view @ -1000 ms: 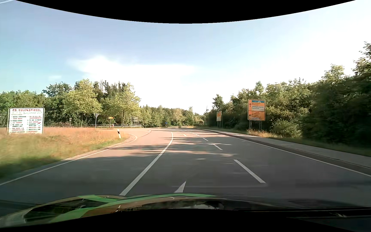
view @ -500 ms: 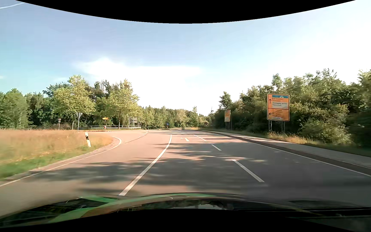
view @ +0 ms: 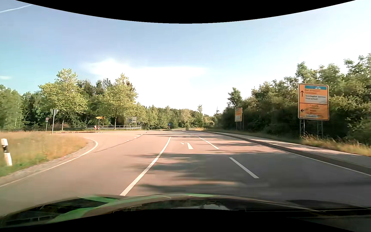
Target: Follow the waypoints while adhering to traffic rules and regulations
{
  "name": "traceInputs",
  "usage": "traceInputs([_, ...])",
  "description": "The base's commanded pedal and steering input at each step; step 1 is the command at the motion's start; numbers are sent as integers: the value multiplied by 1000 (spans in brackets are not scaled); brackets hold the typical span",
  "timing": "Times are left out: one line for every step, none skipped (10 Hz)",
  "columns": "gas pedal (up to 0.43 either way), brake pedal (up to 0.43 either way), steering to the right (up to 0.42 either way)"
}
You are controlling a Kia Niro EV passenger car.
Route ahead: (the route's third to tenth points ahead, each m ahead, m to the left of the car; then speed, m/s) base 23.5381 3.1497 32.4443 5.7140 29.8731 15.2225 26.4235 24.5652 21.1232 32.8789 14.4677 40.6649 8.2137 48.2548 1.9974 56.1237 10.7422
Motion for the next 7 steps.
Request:
traceInputs([0,0,-23])
traceInputs([0,0,-23])
traceInputs([0,0,-24])
traceInputs([0,43,-24])
traceInputs([0,85,-25])
traceInputs([0,116,-25])
traceInputs([0,140,-25])
